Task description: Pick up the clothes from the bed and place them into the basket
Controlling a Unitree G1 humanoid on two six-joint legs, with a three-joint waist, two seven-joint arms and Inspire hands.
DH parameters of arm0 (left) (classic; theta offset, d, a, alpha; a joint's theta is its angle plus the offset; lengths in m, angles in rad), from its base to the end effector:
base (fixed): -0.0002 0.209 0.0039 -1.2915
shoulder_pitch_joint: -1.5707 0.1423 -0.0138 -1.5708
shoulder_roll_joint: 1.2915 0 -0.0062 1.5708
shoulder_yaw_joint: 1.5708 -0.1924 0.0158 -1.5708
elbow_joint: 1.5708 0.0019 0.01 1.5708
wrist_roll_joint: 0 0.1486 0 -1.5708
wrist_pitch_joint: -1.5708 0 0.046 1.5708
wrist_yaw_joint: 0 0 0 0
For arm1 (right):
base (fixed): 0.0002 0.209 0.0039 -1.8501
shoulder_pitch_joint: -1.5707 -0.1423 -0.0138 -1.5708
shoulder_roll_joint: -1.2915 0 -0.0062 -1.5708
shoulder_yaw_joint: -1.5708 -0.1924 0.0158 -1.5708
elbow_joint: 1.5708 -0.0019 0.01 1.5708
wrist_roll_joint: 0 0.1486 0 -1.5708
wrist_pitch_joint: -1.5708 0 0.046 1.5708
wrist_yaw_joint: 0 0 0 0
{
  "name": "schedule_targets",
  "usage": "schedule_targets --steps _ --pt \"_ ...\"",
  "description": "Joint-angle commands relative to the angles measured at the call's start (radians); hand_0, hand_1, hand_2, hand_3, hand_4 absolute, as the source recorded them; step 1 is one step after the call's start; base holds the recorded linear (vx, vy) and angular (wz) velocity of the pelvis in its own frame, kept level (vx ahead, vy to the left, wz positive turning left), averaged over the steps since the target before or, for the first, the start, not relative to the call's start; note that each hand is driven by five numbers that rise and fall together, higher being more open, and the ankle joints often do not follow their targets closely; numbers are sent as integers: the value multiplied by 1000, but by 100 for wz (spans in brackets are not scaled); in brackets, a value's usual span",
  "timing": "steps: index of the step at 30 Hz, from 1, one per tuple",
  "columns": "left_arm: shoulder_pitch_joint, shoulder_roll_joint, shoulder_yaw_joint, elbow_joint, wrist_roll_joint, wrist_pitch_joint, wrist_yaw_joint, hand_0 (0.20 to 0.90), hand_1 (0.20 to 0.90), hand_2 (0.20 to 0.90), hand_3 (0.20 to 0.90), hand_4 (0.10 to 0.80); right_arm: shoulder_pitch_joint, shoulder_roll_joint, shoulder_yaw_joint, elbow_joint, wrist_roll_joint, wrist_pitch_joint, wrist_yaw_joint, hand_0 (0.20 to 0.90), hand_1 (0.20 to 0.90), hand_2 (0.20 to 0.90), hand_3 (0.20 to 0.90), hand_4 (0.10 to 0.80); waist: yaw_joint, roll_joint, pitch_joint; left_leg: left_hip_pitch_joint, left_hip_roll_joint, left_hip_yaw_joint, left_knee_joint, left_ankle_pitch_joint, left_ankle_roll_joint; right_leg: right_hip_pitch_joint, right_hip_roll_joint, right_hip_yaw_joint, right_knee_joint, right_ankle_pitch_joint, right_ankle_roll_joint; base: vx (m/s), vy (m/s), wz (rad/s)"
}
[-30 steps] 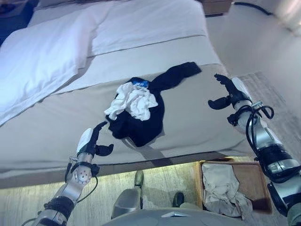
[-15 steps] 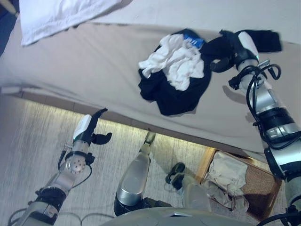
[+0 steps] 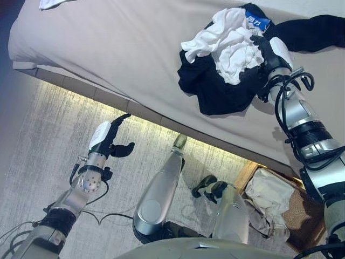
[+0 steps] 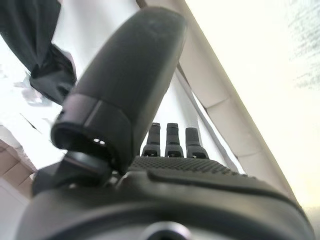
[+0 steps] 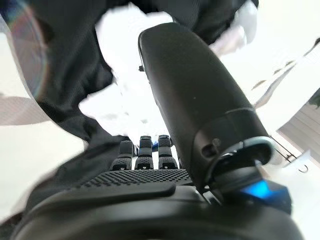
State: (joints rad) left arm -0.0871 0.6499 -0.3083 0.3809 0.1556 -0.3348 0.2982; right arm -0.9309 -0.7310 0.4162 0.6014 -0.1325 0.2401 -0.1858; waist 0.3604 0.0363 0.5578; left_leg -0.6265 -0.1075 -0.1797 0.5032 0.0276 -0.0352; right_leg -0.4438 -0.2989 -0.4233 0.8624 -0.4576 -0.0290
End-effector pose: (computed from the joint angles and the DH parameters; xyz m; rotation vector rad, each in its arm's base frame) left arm 0.2137 0.2499 0.0127 0.8049 -0.0673 -0.0520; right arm 0.3551 -0.2417 0.2019 -1.0036 -0.1067 -0.2882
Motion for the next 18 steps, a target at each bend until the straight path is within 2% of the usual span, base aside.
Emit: schedule_targets --steps 1,7,9,10,11,15,18 --pt "36 54 50 -125 -26 -62 62 900 900 900 900 800 -107 -78 47 -40 8 -23 -65 900 900 900 900 800 13 6 -38 -22 -34 39 195 -217 65 -80 98 -14 22 103 -63 -60 -14 19" --pt "46 75 44 -165 -34 -78 82 900 900 900 900 800 -147 -107 89 25 -9 -8 -66 900 900 900 900 800 17 20 -38 -104 -47 46 260 -234 78 -154 101 -13 66 95 -71 -60 -17 7" --pt "50 81 45 -169 -39 -83 82 900 900 900 900 800 -166 -115 104 50 4 -14 -72 712 712 712 680 580 19 23 -38 -120 -52 45 278 -236 79 -168 103 -11 77 94 -73 -21 -9 0" --pt "51 84 44 -170 -39 -82 80 900 900 900 900 800 -177 -118 110 63 7 -19 -69 681 681 681 645 545 20 23 -38 -126 -54 45 286 -238 79 -172 103 -10 81 93 -73 0 0 0" --pt "52 85 44 -171 -40 -82 79 900 900 900 900 800 -183 -120 113 68 9 -18 -69 589 589 589 538 438 20 24 -38 -132 -56 44 295 -241 79 -176 104 -9 86 92 -73 0 0 0" --pt "58 87 43 -176 -32 -89 84 900 900 900 900 800 -199 -128 122 76 13 -16 -71 561 561 561 505 405 20 24 -38 -141 -58 42 310 -247 80 -183 105 -5 98 88 -72 -2 -1 -1" --pt "64 90 46 -183 -31 -95 89 900 900 900 900 800 -209 -138 124 79 17 -12 -76 566 566 566 510 410 19 26 -38 -143 -60 41 314 -248 81 -188 106 -2 101 89 -70 0 0 0"
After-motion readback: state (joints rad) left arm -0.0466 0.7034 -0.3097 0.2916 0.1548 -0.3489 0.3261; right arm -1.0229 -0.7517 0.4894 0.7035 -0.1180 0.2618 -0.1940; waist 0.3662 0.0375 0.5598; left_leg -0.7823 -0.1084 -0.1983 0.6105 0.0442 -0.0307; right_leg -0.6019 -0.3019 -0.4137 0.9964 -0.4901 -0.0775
